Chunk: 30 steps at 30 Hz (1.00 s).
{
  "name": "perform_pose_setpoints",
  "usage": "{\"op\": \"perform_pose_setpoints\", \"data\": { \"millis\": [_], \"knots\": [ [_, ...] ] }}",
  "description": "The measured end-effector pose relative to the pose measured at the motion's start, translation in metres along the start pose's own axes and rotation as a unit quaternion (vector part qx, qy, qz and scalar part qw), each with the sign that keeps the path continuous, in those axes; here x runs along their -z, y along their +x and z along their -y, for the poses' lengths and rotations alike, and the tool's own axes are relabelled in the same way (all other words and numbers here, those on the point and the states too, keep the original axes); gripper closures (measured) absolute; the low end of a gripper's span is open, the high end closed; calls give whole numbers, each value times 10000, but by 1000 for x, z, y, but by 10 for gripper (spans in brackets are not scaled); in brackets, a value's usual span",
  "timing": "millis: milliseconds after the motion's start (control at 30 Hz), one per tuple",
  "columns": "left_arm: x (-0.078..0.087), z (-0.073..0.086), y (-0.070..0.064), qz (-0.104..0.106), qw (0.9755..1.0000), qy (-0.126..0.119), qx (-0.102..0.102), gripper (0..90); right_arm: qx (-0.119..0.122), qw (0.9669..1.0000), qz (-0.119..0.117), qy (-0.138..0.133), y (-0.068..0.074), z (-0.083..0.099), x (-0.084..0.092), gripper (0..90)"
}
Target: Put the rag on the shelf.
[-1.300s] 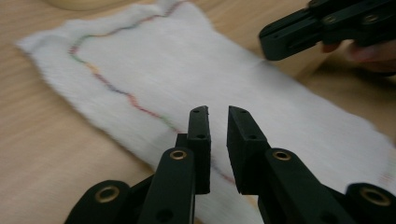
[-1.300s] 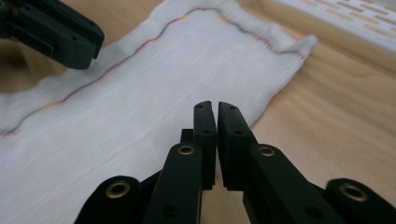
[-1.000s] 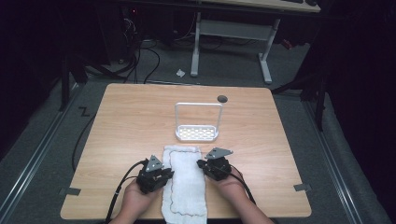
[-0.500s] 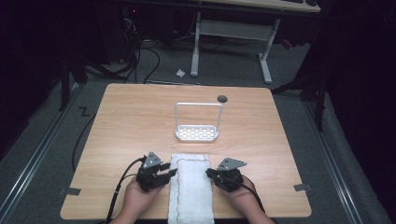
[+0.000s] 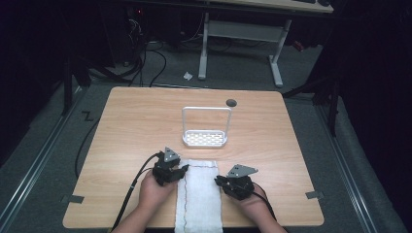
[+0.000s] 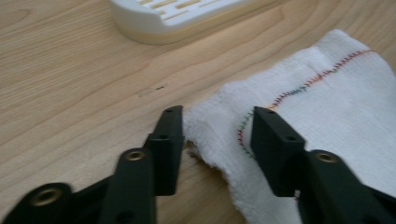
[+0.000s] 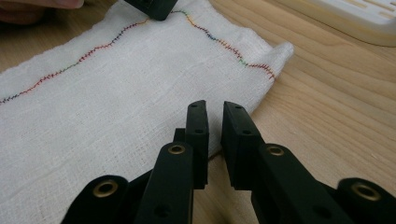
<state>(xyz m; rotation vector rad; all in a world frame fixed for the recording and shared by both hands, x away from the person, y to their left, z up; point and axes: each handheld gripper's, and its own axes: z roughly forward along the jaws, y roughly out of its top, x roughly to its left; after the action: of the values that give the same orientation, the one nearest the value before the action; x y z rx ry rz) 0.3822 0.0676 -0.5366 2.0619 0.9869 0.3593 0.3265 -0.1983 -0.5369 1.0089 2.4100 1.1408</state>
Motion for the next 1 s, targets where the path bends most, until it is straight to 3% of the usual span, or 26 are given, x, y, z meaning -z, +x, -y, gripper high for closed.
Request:
{"op": "perform_pose_setpoints", "data": {
  "millis": [133,300,400,500,633,700,833,1000],
  "knots": [
    [-1,3,1,325,9992,-80,219,778,-44,10000,-24,-8,-1,0,0,801],
    [-1,4,12,700,9946,-92,762,821,-139,9999,3,-73,-2,-1,1,719],
    [-1,4,10,640,9955,-96,692,821,-277,9992,131,-243,-4,-8,1,671],
    [-1,4,8,589,9962,-89,630,821,-405,9981,391,-239,-9,-22,-5,595],
    [0,4,8,599,9961,-86,641,820,-740,9961,481,-64,-20,-34,-24,562],
    [0,5,8,608,9960,-92,647,820,-764,9957,514,105,-22,-33,-31,561],
    [0,5,9,648,9958,-81,639,820,-730,9962,478,1,-19,-27,-31,642],
    [1,5,8,664,9958,-78,625,827,-680,9973,269,-12,-15,-27,-31,845]
  ]
}}
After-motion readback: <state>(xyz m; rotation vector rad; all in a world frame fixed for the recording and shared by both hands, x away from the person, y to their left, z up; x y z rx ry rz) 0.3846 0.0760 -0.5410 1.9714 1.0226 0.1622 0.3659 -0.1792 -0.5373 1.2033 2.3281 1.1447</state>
